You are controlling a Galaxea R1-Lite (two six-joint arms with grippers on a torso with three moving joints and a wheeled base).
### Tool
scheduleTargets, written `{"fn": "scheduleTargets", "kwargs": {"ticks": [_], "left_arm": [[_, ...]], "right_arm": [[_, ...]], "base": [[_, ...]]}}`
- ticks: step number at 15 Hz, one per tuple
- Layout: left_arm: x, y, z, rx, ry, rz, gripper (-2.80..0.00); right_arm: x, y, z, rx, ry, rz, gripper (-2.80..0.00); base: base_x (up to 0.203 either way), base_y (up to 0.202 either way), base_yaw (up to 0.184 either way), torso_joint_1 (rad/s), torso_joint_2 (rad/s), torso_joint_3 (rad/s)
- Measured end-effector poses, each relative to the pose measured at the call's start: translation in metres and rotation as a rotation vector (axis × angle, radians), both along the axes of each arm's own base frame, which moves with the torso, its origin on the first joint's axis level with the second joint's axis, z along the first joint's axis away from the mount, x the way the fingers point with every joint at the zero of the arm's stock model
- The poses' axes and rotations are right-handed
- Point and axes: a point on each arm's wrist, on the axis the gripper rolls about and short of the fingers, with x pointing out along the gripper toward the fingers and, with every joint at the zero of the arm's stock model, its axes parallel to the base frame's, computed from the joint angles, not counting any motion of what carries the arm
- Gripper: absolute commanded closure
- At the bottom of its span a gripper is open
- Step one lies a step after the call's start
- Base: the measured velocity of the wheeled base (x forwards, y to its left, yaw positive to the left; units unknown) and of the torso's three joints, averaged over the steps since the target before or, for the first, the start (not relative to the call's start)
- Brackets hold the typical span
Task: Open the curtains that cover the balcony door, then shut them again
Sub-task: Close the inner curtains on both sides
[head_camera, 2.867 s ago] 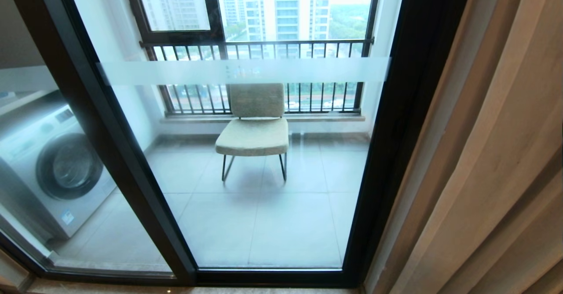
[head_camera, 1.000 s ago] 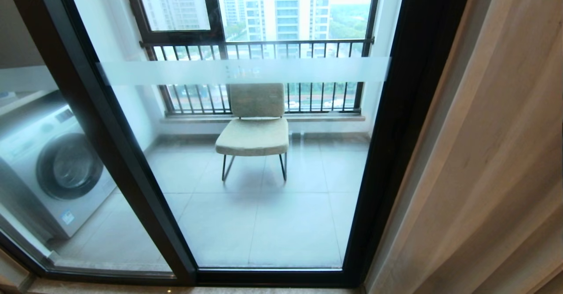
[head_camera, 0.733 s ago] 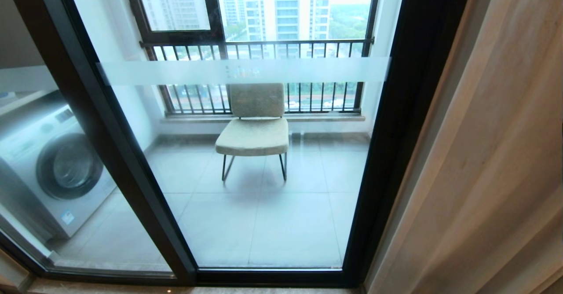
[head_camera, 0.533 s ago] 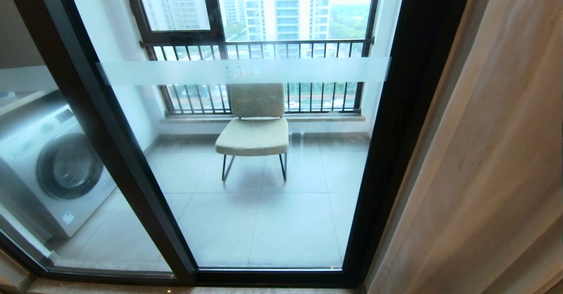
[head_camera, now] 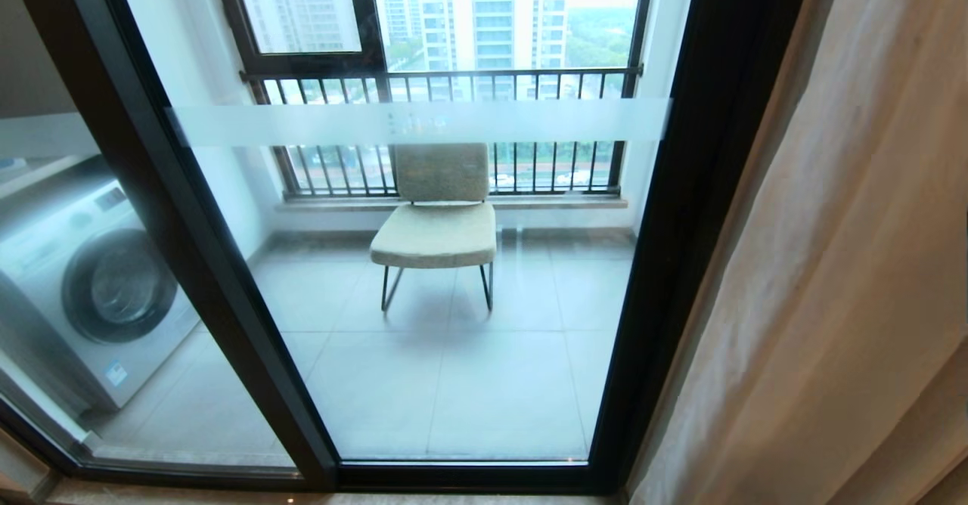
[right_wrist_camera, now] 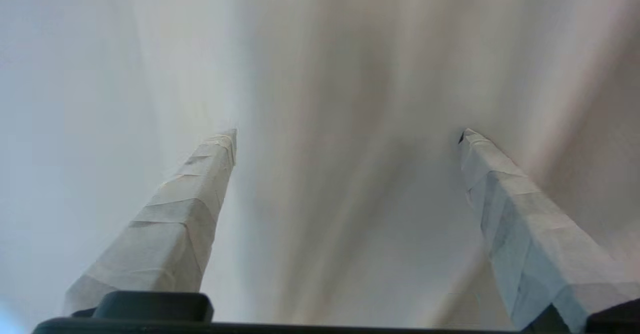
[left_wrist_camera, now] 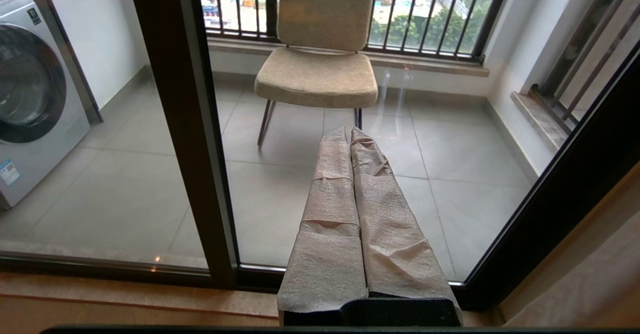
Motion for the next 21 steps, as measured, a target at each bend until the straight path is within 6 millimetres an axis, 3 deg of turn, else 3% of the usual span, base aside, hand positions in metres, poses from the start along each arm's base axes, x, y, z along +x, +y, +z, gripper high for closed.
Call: {"fn": "scheduleTargets", "kwargs": {"ticks": [7,8,17,21], "left_arm": [[0.0,0.0,0.0,0.0,0.0,0.0,0.0],[0.0,0.0,0.0,0.0,0.0,0.0,0.0],[0.0,0.0,0.0,0.0,0.0,-0.001,0.0],[0.0,0.0,0.0,0.0,0.0,-0.001,0.0]], "right_arm": [[-0.028,0.031,-0.012,-0.015,0.015,0.062,-2.8],[-0.03,0.033,-0.012,-0.016,0.012,0.067,0.0],[-0.042,0.04,-0.017,-0.013,0.016,0.072,0.0],[-0.054,0.047,-0.031,-0.008,0.048,0.078,0.0]], "base": [[0.0,0.0,0.0,0.0,0.0,0.0],[0.0,0.0,0.0,0.0,0.0,0.0],[0.0,0.0,0.0,0.0,0.0,0.0],[0.0,0.0,0.0,0.0,0.0,0.0]]}}
